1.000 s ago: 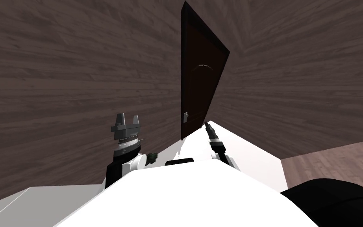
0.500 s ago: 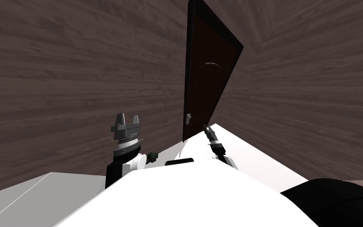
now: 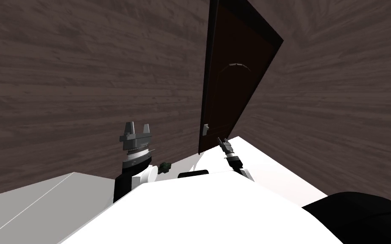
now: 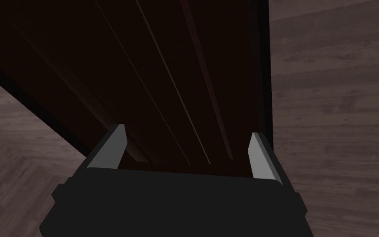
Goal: Pull the door open
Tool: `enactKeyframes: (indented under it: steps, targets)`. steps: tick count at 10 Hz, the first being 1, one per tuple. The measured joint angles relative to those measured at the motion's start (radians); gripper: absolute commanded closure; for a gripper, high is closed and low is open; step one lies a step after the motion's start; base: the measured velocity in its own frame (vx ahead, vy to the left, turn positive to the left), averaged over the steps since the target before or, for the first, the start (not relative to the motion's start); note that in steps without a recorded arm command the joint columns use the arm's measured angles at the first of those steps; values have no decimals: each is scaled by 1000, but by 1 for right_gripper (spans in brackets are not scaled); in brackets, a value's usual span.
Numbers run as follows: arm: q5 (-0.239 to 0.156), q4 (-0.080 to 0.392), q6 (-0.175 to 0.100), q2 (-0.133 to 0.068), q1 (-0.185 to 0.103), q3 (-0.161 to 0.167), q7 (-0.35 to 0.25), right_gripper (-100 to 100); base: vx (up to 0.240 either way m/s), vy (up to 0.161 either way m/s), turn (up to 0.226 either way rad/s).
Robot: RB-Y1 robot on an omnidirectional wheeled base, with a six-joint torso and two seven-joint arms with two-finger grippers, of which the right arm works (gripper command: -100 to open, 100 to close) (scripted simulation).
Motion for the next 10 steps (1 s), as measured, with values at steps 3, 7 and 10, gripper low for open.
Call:
enactKeyframes:
  steps: [3, 7, 10]
  targets:
    - [64, 51, -24, 9, 2, -19, 58, -100, 77, -67, 187]
    - [138, 103, -47, 19, 5, -40, 121, -100, 71, -81, 200]
    - [198, 144, -57, 24, 1, -57, 165, -100, 87, -102, 208]
